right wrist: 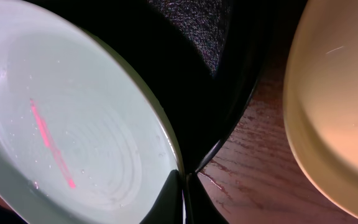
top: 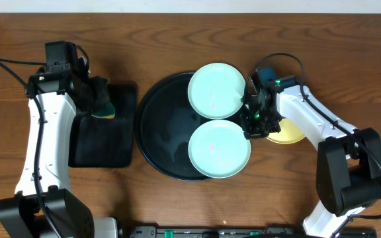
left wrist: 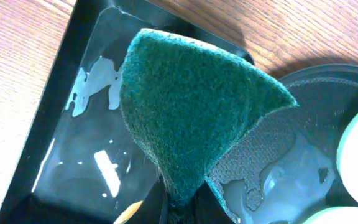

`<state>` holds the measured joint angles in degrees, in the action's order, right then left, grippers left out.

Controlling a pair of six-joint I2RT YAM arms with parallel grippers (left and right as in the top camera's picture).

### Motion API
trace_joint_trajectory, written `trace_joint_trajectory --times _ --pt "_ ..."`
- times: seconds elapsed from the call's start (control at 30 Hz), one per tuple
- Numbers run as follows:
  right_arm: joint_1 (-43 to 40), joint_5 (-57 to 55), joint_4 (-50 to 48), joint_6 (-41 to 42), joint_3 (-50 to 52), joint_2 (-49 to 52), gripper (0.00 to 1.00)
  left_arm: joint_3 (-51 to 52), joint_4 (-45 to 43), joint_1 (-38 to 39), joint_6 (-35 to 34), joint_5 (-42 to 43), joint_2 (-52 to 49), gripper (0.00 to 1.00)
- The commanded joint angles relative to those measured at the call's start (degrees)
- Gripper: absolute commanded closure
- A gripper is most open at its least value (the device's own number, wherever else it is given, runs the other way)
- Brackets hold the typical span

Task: Clean dirty plates on tray and stack at the side
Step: 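Grip the rim of the lower mint-green plate with the right gripper, then scrub the mint-green plate with the sponge in the left gripper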

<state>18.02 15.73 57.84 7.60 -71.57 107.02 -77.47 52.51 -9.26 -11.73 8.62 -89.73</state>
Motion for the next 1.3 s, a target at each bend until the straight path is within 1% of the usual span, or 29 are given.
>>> trace_joint_trajectory --times 0.0,0.1,0.2,0.3,0.5,0.7,0.8,0.93,1.17,1.27 --pt "1.99 -0.48 -0.02 0.09 0.13 0.24 0.99 0.35 0.15 0.09 0.96 -0.79 -0.09 0.92" --pt "4.42 -0.48 -0.94 1.62 0.13 0.24 0.99 0.35 0.15 0.09 0.96 -0.76 -0.09 0.92" --pt "7.76 -0.52 -3.34 5.05 0.13 0.26 0.99 0.35 0.17 0.09 0.94 -0.76 -0.09 0.93" --pt "11.34 -2.67 -6.78 12.02 0.13 0.26 0.99 0.35 0.28 0.09 0.94 -0.74 -0.09 0.92" --pt "15.72 -5.68 -12.37 19.61 0.13 0.33 0.98 0.35 0.83 0.09 0.94 -0.76 -0.09 0.92" --pt "16.92 -6.29 -14.6 21.14 0.13 1.99 0.79 0.35 0.85 0.09 0.94 -0.76 -0.09 0.92" --pt "16.92 -4.85 -14.12 21.09 0.13 3.26 0.74 0.35 0.85 0.09 0.94 -0.76 -0.09 0.92" --pt "17.11 -4.5 -13.44 21.11 0.13 3.65 0.73 0.35 1.05 0.09 0.94 -0.74 -0.09 0.92" --pt "17.7 -4.92 -14.16 21.14 0.13 5.16 0.93 0.39 1.49 1.86 0.46 -0.72 -0.09 0.92" --pt "17.62 -4.26 -14.25 21.18 0.11 6.51 0.99 0.39 1.44 3.72 0.24 -0.74 -0.11 0.92"
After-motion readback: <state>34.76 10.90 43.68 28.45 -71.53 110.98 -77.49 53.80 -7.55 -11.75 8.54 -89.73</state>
